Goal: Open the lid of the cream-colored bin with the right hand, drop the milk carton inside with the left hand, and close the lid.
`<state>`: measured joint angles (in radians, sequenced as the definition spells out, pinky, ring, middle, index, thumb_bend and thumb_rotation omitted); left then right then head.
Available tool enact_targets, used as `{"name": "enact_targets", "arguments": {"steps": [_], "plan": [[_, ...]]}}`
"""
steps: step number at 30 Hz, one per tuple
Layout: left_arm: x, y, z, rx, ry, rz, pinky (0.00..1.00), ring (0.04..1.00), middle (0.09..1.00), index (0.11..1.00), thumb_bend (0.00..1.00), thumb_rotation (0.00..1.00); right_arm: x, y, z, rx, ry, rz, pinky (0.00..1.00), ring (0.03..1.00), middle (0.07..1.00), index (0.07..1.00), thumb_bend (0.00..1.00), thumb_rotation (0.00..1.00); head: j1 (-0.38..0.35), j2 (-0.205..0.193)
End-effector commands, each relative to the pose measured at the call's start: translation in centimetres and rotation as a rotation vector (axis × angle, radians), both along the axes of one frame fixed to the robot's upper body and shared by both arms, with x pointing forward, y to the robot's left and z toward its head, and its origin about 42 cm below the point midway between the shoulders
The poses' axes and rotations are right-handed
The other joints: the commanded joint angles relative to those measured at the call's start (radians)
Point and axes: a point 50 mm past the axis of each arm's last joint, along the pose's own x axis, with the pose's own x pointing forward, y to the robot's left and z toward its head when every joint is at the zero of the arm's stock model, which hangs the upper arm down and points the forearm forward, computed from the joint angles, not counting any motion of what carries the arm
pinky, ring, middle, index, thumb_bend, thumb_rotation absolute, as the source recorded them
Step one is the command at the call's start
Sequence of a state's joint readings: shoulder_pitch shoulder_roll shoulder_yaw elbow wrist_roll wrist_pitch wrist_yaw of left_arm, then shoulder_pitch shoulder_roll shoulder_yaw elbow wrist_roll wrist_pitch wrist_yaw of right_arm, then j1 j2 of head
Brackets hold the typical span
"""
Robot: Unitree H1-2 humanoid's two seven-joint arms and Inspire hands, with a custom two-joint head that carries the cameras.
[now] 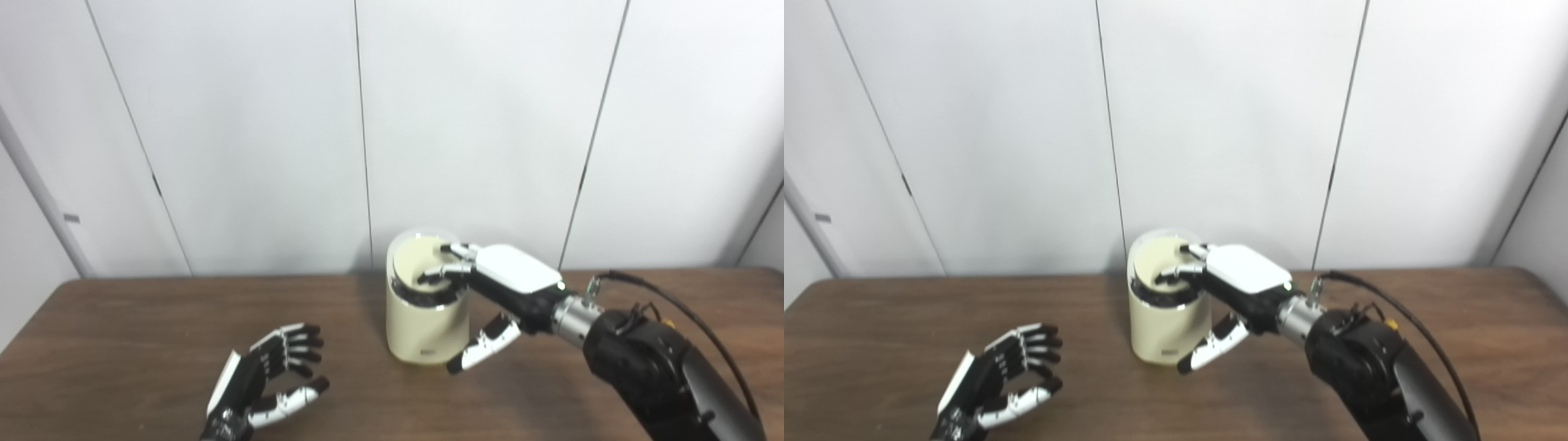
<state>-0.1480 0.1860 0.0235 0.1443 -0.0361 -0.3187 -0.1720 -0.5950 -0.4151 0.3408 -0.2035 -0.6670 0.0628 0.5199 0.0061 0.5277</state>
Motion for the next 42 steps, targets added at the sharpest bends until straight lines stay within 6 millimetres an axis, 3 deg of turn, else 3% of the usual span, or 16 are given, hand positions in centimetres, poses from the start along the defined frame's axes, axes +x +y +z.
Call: {"name": "enact_targets", "arguments": {"steps": [1, 11, 21, 34, 37, 42], "plan": [[-0.8, -0.4, -1.0, -0.031, 0.021, 0.001, 0.53, 0.639, 0.701, 0.757, 0.67, 0.17, 0.0, 0.3, 1.2, -0.012, -0.044, 0.018, 1.00, 0.989, 0.812, 0.833, 0.77, 0.45, 0.001, 0.001], [-0.9, -0.3, -0.8, -0.034, 0.025, 0.002, 0.53, 0.641, 0.703, 0.759, 0.66, 0.15, 0.6, 0.0, 0.0, -0.220, -0.093, -0.039, 1.00, 1.000, 0.839, 0.878, 0.79, 0.51, 0.013, 0.005], [-0.9, -0.1, -0.7, -0.036, 0.014, 0.004, 0.53, 0.635, 0.699, 0.753, 0.66, 0.16, 1.2, -0.2, -0.7, -0.369, -0.060, -0.092, 1.00, 1.000, 0.835, 0.859, 0.80, 0.57, 0.013, 0.006], [-0.8, -0.2, -0.5, -0.028, 0.018, 0.005, 0.52, 0.633, 0.697, 0.748, 0.67, 0.16, -0.1, -1.5, 2.4, -0.082, -0.152, -0.082, 1.00, 0.992, 0.803, 0.835, 0.78, 0.55, 0.013, 0.003], [-0.8, -0.2, -0.5, -0.040, 0.017, -0.004, 0.52, 0.630, 0.697, 0.748, 0.67, 0.16, -0.3, -2.4, 2.9, 0.042, -0.152, -0.102, 1.00, 1.000, 0.823, 0.840, 0.75, 0.47, 0.013, 0.003], [-0.8, -0.2, -0.4, -0.038, 0.015, -0.004, 0.52, 0.628, 0.696, 0.748, 0.67, 0.16, -0.7, -3.9, 2.6, 0.189, -0.192, -0.129, 0.87, 0.902, 0.850, 0.880, 0.73, 0.37, 0.010, 0.005]]}}
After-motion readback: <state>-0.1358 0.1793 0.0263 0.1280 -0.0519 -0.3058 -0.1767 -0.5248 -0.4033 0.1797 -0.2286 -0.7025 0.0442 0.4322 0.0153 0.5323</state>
